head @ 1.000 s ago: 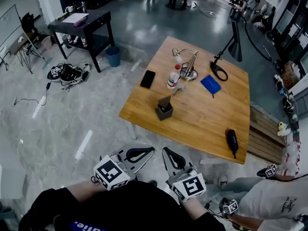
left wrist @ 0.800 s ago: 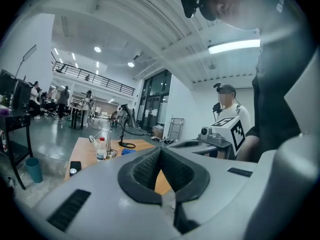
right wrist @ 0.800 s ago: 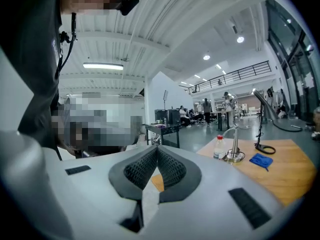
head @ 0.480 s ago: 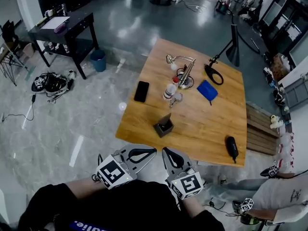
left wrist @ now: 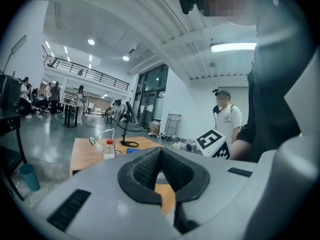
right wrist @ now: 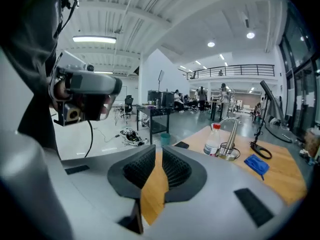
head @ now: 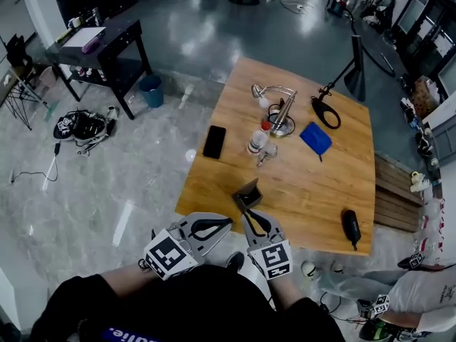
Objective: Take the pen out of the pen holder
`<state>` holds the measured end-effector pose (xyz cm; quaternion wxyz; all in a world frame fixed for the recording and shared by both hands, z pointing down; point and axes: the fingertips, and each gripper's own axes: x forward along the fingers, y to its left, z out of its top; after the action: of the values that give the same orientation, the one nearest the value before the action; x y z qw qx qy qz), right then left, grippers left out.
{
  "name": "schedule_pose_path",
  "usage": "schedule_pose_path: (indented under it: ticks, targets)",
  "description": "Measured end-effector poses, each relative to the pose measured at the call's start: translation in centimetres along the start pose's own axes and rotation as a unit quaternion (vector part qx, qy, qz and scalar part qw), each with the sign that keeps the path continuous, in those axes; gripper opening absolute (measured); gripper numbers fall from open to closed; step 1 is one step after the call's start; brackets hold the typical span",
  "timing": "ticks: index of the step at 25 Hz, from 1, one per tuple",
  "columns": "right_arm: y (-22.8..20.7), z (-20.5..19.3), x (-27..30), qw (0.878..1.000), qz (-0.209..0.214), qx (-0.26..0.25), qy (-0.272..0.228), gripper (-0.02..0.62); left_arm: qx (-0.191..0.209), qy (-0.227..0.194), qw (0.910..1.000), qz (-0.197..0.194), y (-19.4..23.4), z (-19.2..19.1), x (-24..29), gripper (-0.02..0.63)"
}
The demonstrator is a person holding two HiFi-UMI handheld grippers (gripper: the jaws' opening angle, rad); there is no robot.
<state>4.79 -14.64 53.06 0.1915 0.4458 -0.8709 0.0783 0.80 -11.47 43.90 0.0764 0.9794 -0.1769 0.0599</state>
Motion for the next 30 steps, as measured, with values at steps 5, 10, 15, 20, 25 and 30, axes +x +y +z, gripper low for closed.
schedule_pose_path:
  ticks: [5,10,15,20,25,30]
  targets:
    - [-1.1,-3.1,3.0,0.999,-0.008,-0.010,0.036,0.075,-0.008,0.009,0.9998,0.018,0.9,-0.8,-0.2,0.009]
    - [-2.8,-5.5,5.9,0.993,-0.036,-0.080,0.081,0.075,-0.008,0.018,0.9994,0.029,1.0,-1.0,-0.8,0.009]
    - [-3.8,-8.2,8.1,0.982,-0.052,-0.134,0.121,0.075,-0.012,0.026,0.9988,0.039,1.1,-1.7,-1.3,0.009]
    - [-4.2,-9.9,9.6,0.975,-0.052,-0.163,0.145,0.075,-0.017,0.034,0.9980,0.052,1.6,-2.1,-2.0,0.009]
    - [-4.4,-10.4,10.3,0.973,-0.062,-0.167,0.148,0.075,-0.018,0.042,0.9972,0.060,1.9,-2.4,-2.7,0.009]
    - [-4.7,-9.9,10.5,0.974,-0.069,-0.165,0.138,0.055,-0.018,0.043,0.9972,0.058,2.0,-2.6,-2.6,0.009]
